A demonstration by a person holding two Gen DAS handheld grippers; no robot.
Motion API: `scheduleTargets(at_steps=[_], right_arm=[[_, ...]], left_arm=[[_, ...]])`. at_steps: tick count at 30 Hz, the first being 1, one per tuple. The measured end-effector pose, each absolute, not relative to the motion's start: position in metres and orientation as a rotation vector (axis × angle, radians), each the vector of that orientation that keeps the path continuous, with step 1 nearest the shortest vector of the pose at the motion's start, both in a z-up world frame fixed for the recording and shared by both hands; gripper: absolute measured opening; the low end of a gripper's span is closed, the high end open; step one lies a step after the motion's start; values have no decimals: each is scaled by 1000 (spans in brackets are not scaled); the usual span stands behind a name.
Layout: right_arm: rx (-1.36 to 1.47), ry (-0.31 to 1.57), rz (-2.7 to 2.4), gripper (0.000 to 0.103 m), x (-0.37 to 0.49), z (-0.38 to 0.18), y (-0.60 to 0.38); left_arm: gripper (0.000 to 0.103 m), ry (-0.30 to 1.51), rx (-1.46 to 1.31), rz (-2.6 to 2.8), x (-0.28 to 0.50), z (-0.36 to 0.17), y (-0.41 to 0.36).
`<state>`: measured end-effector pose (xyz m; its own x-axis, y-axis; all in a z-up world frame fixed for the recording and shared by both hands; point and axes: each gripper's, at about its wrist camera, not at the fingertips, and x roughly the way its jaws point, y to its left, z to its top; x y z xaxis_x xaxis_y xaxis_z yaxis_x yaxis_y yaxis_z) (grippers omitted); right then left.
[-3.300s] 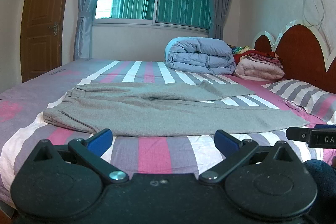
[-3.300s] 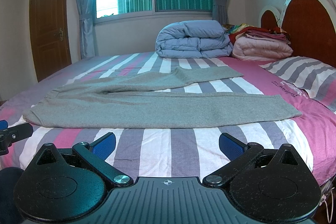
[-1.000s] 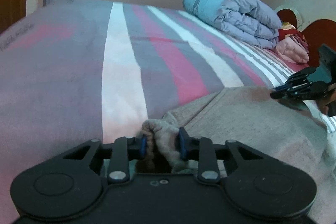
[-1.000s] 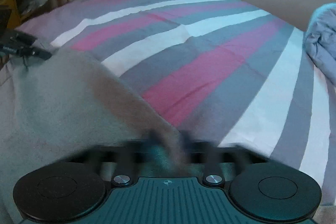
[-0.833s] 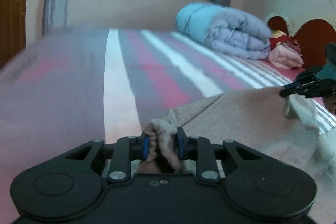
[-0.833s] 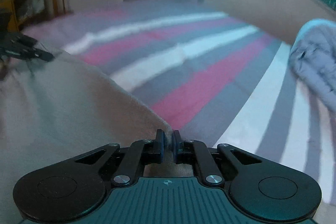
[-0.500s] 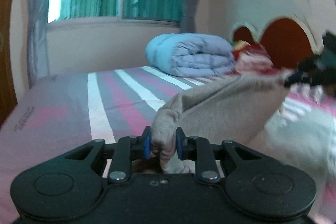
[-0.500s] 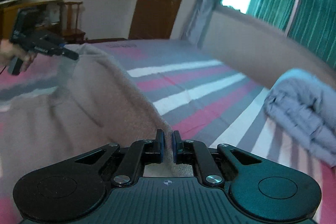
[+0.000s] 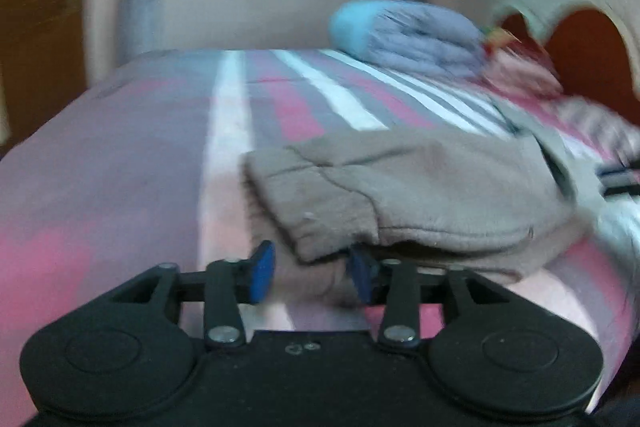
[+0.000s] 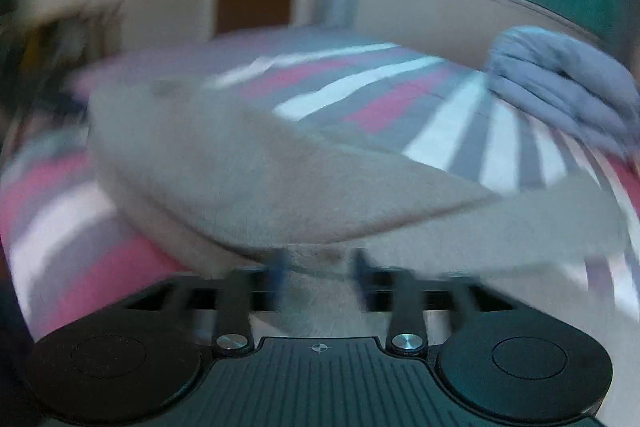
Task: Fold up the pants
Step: 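Lift the held hems and fold them over onto the waistband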
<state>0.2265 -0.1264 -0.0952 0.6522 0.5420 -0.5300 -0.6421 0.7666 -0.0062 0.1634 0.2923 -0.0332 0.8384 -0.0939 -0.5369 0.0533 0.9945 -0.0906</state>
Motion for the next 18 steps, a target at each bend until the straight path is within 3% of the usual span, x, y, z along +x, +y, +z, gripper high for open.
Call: scheduleTargets(at_steps=[1,6,10,15,17,18], right_arm=[[-141,528,660,61,223,-92,-133],[109,548,559,61,221,-86,-161],[320,633,494,61,242,-87,-177],[505,758,445,61,275,-93,-181],[575,829,418,61,295,-101,-183],[604,867,394,61,302,-107,-185]], left_arm=[[57,558,-129,-26,156,-30,294],[58,514,-521,-25,148,-25,286],[50,535,-851,-68,174,-46,294],[43,586,-1038,-48,202,-72,306],[37,614,-1048,-12,209,-78,310],[25,626,-1033,11,213,-79,309]])
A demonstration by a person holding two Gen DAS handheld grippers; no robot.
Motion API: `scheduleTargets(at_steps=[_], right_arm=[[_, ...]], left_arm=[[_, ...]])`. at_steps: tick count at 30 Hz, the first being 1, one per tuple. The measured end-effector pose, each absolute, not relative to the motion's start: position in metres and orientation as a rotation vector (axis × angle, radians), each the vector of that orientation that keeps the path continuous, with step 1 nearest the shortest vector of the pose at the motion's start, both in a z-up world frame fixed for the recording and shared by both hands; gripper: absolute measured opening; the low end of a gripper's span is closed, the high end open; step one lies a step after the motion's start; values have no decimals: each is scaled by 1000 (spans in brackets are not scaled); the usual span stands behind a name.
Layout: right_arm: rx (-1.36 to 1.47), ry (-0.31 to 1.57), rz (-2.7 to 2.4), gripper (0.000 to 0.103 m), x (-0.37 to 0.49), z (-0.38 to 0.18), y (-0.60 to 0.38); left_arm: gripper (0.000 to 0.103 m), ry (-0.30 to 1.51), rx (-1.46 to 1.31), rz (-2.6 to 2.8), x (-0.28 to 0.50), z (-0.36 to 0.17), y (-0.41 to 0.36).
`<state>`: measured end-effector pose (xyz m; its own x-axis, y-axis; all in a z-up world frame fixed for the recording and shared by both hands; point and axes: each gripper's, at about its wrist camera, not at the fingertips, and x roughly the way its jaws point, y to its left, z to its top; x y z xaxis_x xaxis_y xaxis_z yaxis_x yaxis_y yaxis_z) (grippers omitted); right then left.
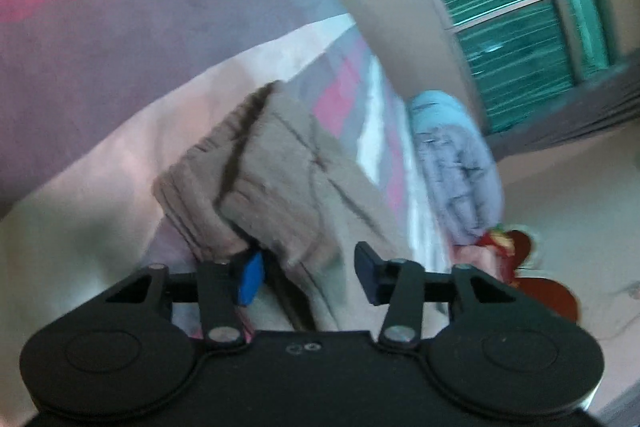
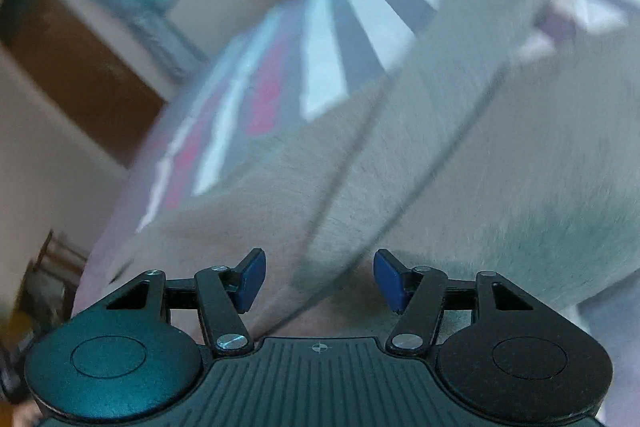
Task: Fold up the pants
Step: 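Lift the held hems and fold them over onto the waistband, then open both grippers and release the folded legs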
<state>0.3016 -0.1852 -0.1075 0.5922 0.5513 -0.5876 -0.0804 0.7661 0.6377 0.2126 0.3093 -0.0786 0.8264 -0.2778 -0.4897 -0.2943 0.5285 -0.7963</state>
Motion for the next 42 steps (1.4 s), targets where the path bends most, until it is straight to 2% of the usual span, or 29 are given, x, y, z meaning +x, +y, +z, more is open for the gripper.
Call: scheduleTargets(at_steps=[1,2,3,5,7,10,12,14,18,19,21,22,23,24,29,32,36,37,38,39,42], right_arm=[[636,891,381,59,312,-112,-188],[656,892,370,28,316,-115,-191],[657,898,373,12,320,-117,-192],[661,874,403,11,318,-112,-198],[613,744,467,11,296,-89,-205],[578,635,527,11,262,-74,-215],[530,692,505,11,253,-96,-213],[498,840,455,11,257,-134,-207],[569,818,457,12,242,-150,-227],[554,820,462,14,240,-150,-230],[553,817,457,27,236,-142,-238],[542,789,420,40,231,-128,-241],[514,738,377,45,223,-117,-246],[484,687,354,46,216,-109,-257],[379,671,287,47,235,-84,-260],[327,707,259,47,269,-77,-234],[142,791,173,47,323,-75,-187],[103,807,164,46,339,-78,-177],[89,810,173,28,338,-83,-178],[96,806,180,5,332,-85,-185],[197,760,180,3,296,-85,-224]], left_arm=[[16,632,-1015,26,215,-77,310],[17,632,-986,27,217,-73,309],[15,613,-959,24,214,-68,310],[15,531,-918,-2,197,-54,314],[15,477,-886,-27,190,-42,317],[15,565,-807,-18,192,-53,320],[14,668,-778,12,197,-79,318],[14,644,-790,4,192,-88,316],[17,636,-794,25,193,-82,311],[21,627,-799,40,190,-78,310],[31,607,-734,127,168,-59,306],[45,594,-697,159,160,-52,301],[55,585,-668,188,153,-47,294],[74,586,-637,213,149,-41,284],[78,668,-511,315,159,-44,234],[83,744,-497,436,173,-59,219],[94,738,-392,477,182,-71,200],[94,737,-390,477,182,-72,200],[94,736,-396,475,182,-72,201],[94,737,-401,468,181,-71,202],[95,728,-399,446,177,-72,204]])
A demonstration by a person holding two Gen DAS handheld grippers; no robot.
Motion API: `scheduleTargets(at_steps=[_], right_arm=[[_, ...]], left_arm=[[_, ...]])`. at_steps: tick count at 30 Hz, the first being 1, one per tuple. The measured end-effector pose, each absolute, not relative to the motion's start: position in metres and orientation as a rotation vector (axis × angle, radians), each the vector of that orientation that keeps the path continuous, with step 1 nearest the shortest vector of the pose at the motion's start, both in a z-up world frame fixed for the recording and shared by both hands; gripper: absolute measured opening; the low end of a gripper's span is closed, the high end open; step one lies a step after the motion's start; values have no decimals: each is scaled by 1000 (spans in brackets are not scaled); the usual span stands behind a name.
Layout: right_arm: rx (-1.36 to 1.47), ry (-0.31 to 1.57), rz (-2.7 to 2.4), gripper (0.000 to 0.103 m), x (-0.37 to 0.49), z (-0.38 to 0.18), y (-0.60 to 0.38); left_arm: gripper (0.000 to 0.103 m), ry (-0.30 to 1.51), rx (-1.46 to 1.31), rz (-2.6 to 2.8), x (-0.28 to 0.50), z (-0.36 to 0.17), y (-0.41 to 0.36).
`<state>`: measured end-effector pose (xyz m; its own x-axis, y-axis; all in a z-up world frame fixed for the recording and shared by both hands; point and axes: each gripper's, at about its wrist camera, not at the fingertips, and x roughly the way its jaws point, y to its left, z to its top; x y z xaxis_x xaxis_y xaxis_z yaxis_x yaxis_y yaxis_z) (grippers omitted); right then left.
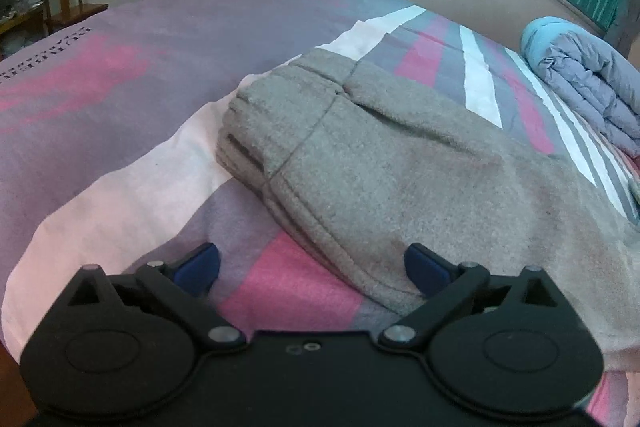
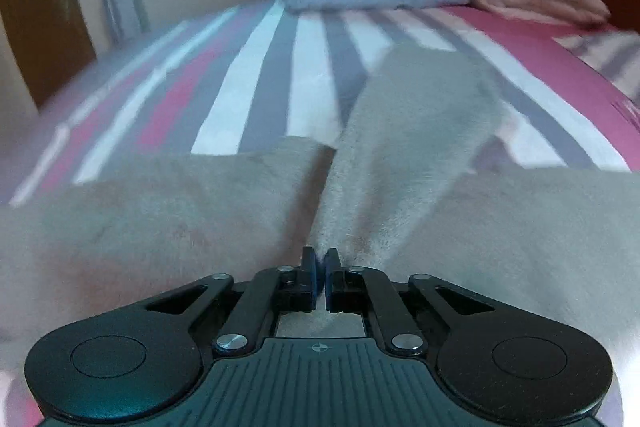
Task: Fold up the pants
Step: 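Open both grippers and release the folded legs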
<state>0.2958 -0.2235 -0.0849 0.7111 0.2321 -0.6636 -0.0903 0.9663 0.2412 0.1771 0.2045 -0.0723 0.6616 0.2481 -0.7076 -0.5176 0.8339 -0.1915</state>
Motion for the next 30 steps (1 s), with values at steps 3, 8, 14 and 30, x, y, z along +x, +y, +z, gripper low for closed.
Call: scheduleTargets(at_steps=[3,8,14,30], right_arm=[[224,801,157,3,257,-105,-247],[270,664,144,59,242,-94,-264],[39,607,141,53,296,-72,-236],[202,705,75,42,264,-115,-354]], left_arm=[[95,716,-389,445,174,-77,202],[96,714,-394,449,175,-77,202],[97,720,-397,445,175,-77,203],[97,720,-396,432,174,-77,201]])
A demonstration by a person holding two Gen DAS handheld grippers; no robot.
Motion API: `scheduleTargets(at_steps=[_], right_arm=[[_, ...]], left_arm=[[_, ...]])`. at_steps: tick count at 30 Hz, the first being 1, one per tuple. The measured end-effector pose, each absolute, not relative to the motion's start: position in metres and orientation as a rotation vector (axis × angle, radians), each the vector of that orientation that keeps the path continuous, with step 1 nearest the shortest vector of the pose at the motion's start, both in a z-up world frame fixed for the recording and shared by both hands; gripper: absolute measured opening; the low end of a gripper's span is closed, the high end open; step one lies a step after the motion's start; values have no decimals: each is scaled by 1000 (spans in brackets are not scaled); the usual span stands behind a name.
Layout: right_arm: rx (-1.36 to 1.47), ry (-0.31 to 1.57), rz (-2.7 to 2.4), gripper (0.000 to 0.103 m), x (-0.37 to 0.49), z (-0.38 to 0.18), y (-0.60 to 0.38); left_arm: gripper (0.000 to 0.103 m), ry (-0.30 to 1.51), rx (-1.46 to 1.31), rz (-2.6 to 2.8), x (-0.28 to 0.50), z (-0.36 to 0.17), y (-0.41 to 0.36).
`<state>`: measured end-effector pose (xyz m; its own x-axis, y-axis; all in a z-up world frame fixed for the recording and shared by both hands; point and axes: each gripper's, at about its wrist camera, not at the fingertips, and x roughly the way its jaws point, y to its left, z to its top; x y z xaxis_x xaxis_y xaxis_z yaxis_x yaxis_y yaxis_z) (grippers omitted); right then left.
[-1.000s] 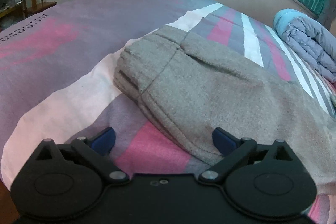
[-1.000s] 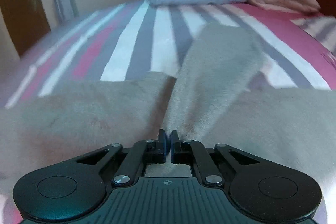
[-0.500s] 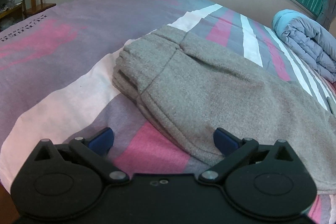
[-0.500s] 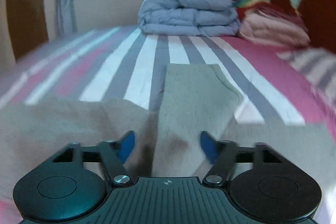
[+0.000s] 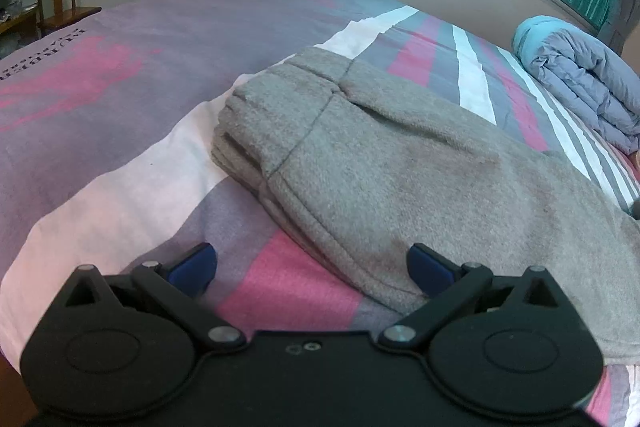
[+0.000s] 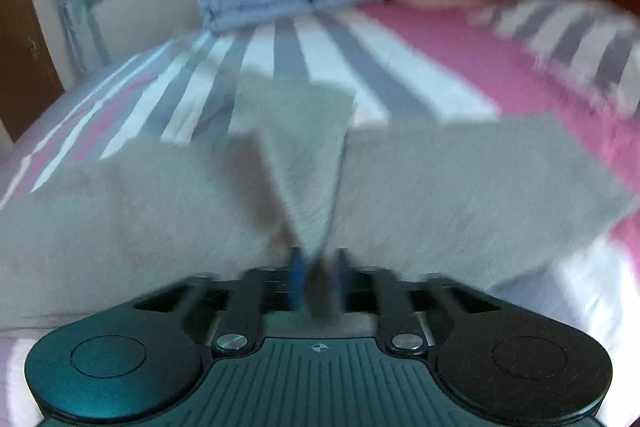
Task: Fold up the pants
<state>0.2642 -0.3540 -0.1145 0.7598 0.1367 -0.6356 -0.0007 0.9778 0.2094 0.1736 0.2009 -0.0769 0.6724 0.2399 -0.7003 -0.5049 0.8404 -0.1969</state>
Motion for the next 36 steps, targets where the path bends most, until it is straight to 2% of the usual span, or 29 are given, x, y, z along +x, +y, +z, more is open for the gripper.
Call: scheduleTargets(at_steps=[1,2,5,8,12,18,19,20,21,26,29,31,33,36], right_arm=[[200,666,79,52,264,-109,-354],[202,632,102,52,267,-103,-354],[100,601,148,52,286,-90,-338],[-137,593,236,52,307,-84,-303],[-408,622,292,52,331,-99,-266],[-561,645,394,52,337,-130,-254],[-563,643,362,42,340,-135,-254],[-531,658,342,14,345,-139,-257],[-455,690,327,4,351,-138,-266],[-1,616,236,4,338,-108,-335],[399,525,128,4,302,-97,-411],[643,502,56,4,272,-110,-458],[828,577,18,5,259,-144,-488],[853,650,21,6,253,-176,-498]], left_arm=[[97,720,-396,436,174,-77,200],[97,720,-395,440,174,-77,200],[97,721,-397,447,175,-77,199],[97,722,-397,446,176,-77,200],[97,724,-402,444,176,-77,201],[97,721,-405,444,175,-78,201],[97,720,-407,446,175,-78,201],[97,719,-407,448,175,-78,201],[97,717,-410,449,175,-77,201],[97,711,-417,453,174,-77,201],[97,711,-418,445,174,-77,201],[97,711,-418,439,173,-77,202],[97,713,-419,436,173,-77,202],[97,714,-417,434,172,-77,201]])
